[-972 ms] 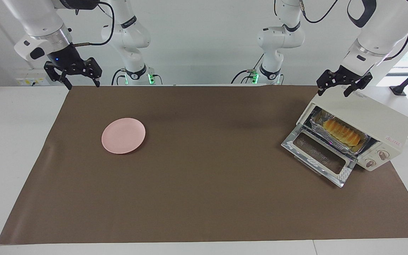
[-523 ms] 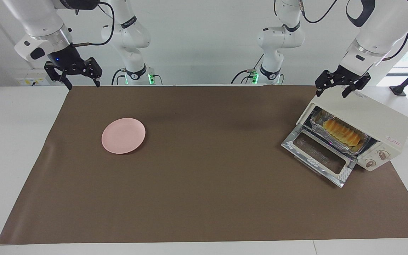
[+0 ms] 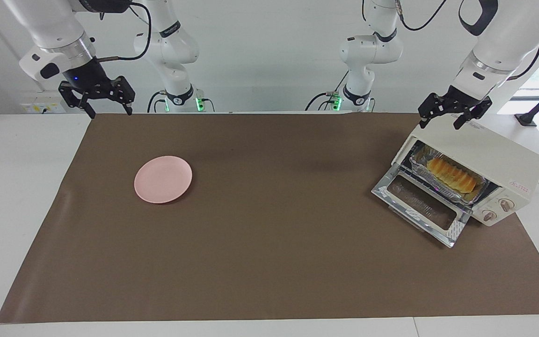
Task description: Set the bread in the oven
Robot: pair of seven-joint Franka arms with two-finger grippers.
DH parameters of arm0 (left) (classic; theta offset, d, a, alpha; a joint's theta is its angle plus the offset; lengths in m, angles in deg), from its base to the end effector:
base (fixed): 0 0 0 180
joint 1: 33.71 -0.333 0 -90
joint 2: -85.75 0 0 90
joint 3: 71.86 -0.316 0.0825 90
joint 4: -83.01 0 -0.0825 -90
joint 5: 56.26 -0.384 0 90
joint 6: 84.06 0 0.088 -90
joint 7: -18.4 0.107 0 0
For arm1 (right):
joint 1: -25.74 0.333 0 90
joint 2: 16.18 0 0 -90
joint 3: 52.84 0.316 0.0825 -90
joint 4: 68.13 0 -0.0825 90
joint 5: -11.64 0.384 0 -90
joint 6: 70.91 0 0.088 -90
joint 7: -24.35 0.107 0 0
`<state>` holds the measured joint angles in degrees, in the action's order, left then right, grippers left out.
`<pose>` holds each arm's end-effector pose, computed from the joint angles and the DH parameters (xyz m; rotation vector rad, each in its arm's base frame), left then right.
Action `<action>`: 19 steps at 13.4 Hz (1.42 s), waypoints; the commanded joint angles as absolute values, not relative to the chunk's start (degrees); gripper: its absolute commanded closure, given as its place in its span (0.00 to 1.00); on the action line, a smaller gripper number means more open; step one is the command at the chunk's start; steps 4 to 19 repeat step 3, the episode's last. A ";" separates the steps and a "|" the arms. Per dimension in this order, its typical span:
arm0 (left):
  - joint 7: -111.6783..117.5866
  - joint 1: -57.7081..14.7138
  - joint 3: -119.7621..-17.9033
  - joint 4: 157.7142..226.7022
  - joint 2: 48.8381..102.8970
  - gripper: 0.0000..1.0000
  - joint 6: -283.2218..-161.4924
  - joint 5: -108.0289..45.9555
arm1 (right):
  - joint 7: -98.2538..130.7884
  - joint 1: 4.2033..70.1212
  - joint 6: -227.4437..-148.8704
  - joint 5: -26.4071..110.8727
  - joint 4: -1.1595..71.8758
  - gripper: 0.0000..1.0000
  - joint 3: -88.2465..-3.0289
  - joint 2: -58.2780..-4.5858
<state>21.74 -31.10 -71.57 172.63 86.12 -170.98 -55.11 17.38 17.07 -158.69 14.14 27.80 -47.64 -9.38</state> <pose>0.5461 -0.0299 0.6266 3.1161 -0.1709 -0.0633 0.5123 -0.0233 0.6356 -3.1050 -0.0955 0.0325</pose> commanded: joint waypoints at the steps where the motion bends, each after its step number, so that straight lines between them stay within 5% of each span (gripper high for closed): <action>1: 21.30 -31.69 -71.25 173.89 87.25 0.00 -172.04 -54.33 | 17.50 16.25 -158.36 14.98 28.29 0.00 -47.13 -9.06; 19: 21.39 -31.60 -71.25 173.89 87.25 0.00 -172.04 -54.24 | 17.50 16.25 -158.36 14.98 28.29 0.00 -47.13 -9.06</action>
